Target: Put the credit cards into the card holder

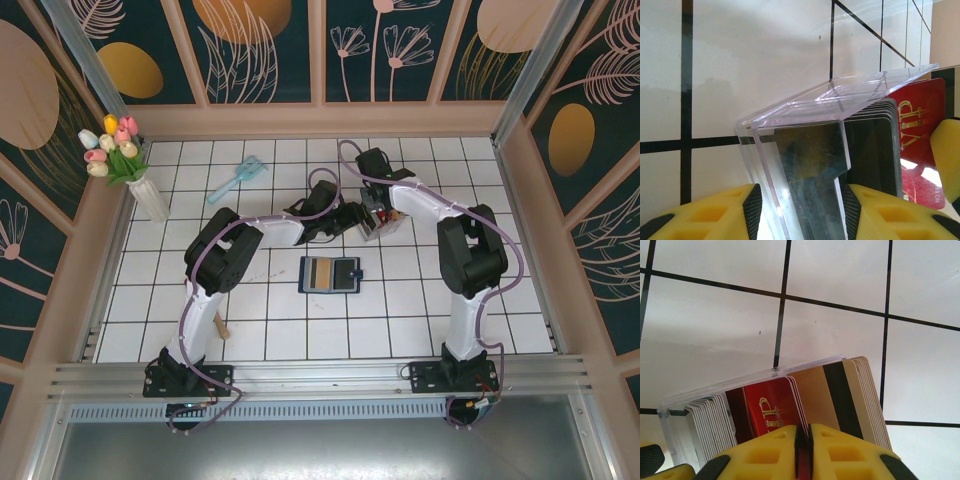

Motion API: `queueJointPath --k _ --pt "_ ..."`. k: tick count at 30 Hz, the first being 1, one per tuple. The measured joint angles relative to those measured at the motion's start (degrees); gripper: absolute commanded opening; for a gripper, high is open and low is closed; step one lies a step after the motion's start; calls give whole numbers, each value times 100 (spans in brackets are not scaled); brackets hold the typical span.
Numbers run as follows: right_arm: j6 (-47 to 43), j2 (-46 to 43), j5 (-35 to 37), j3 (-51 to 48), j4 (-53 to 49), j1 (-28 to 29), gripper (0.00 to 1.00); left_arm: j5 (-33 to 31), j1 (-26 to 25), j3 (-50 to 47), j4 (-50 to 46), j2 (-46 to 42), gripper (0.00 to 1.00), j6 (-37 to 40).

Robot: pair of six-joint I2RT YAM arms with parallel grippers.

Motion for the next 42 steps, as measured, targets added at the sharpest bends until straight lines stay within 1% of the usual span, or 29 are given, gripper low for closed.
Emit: queueJointPath --k 1,3,4,5,7,14,22,23,24,25,26,28,30,32,34,42 --pt "-11 -9 0 0 0 0 8 0 0 0 0 0 50 0" --pt "-7 -28 2 0 -2 0 6 0 0 0 0 0 50 0" --pt "-4 -37 2 0 -2 -4 2 0 0 0 0 0 50 0" --pt "-17 -42 -9 0 -2 -11 1 2 0 0 0 0 50 0" --pt "-15 -46 -48 0 -2 -17 4 0 0 0 0 0 50 0" --pt "-20 -50 -304 -2 -4 -59 2 0 0 0 0 0 50 0" --pt "2 -116 -938 -2 -4 -131 1 2 0 0 2 0 50 0" --pt "7 -116 -997 -2 -4 -138 3 2 0 0 2 0 50 0" --pt "22 -116 -1034 -7 -4 -142 13 2 0 0 2 0 50 0" --pt "46 -116 -1038 -7 -4 -144 20 2 0 0 2 0 50 0" --pt "55 -116 -1038 -7 -4 -155 24 2 0 0 2 0 50 0" --pt "81 -116 -1001 -7 -4 -184 25 2 0 0 2 0 50 0" --pt "79 -116 -901 -7 -7 -216 28 2 0 0 2 0 50 0" --pt "59 -116 -811 -7 -9 -236 29 2 0 0 2 0 50 0" --pt "46 -114 -719 -7 -13 -238 32 2 0 0 2 0 50 0" --pt "39 94 -474 0 2 -155 32 7 0 0 2 0 50 0"
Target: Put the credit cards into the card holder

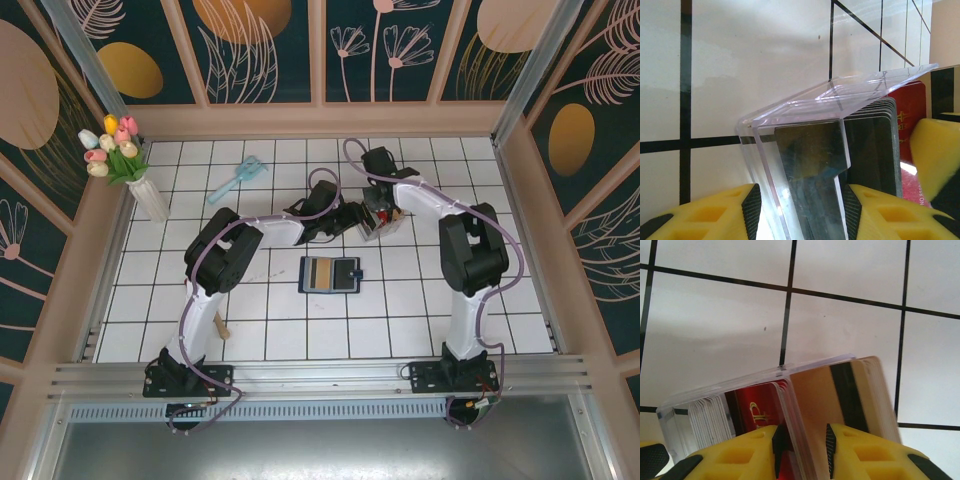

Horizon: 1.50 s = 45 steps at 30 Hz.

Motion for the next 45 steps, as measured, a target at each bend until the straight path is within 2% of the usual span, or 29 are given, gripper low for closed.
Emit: queueJointPath --k 13,17,23,26,31,37,41,45 --pt "0 101 763 42 -9 262 31 0 0 0 0 0 50 0" --pt "-35 68 824 42 -11 262 24 0 0 0 0 0 50 0" --pt "-46 9 824 42 -17 262 22 26 0 0 0 0 50 0" --pt "-33 -4 813 42 -26 262 14 39 0 0 0 0 50 0" --pt "-61 -50 824 42 -33 249 14 39 0 0 2 0 50 0" --pt "-59 -70 793 42 -35 225 4 39 0 0 2 0 50 0" --pt "-63 -103 656 39 -50 201 0 39 0 0 2 0 50 0" --pt "-57 -166 317 31 -52 127 0 42 0 0 2 0 50 0"
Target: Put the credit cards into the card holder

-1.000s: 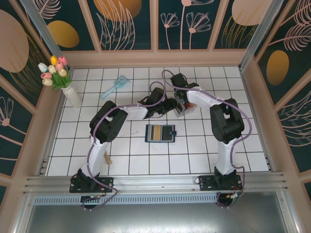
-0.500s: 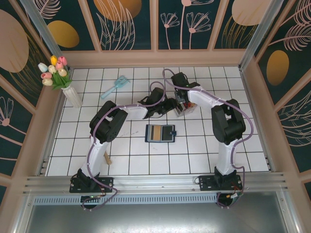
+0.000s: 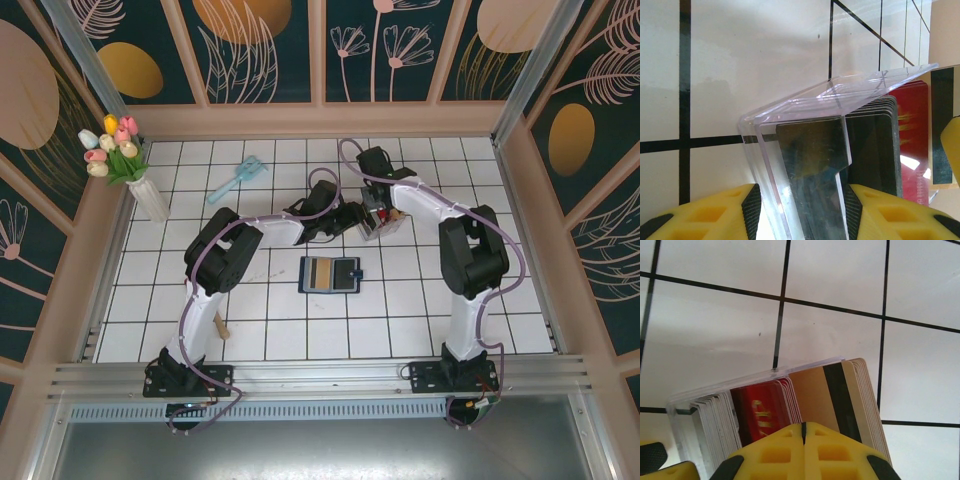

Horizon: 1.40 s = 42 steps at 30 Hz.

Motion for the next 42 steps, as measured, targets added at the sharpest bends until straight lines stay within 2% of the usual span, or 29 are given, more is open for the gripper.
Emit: queueJointPath --k 4,13,15,18,23,31,42 --pt "4 -35 -426 0 2 -22 1 0 0 0 -2 0 50 2" --pt "120 -35 -608 -2 0 -31 26 0 0 0 0 0 50 0" --pt "122 -35 -599 -2 -2 -68 26 0 0 0 0 0 50 0" --pt "192 -35 -726 -4 -2 -212 32 0 0 0 0 0 50 0" --pt "254 -28 -1123 -33 -22 -507 32 2 0 0 0 0 49 0" --pt "365 -28 -1847 -44 -50 -520 32 20 0 0 -2 0 49 0" --pt "378 -28 -1860 -48 -55 -522 34 37 0 0 -4 0 49 0"
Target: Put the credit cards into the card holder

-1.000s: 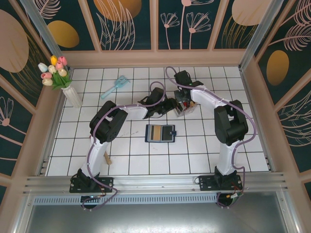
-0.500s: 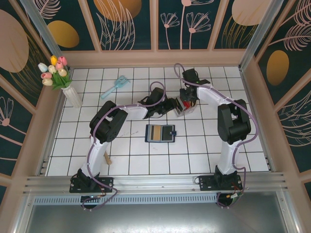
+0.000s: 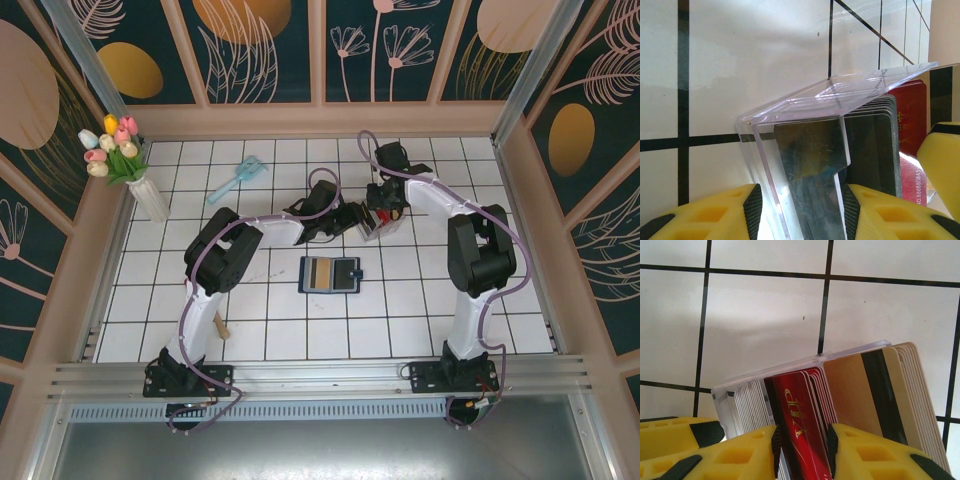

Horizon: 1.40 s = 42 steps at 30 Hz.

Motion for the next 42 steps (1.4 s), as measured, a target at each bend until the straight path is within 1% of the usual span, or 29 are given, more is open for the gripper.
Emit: queueJointPath --k 2,8,16,21,31,42 --pt "4 0 98 0 -2 2 36 0 0 0 2 0 49 2" --pt "-22 0 551 0 -9 22 37 0 0 0 2 0 49 0" --pt "-15 142 586 -22 11 138 36 0 0 0 4 0 47 2" --pt "-2 157 407 -26 63 125 31 0 0 0 7 0 47 2" --pt "4 79 -411 -31 74 74 33 0 0 0 -44 0 47 4" --pt "11 81 -632 -31 76 20 34 2 0 -2 -42 0 47 2"
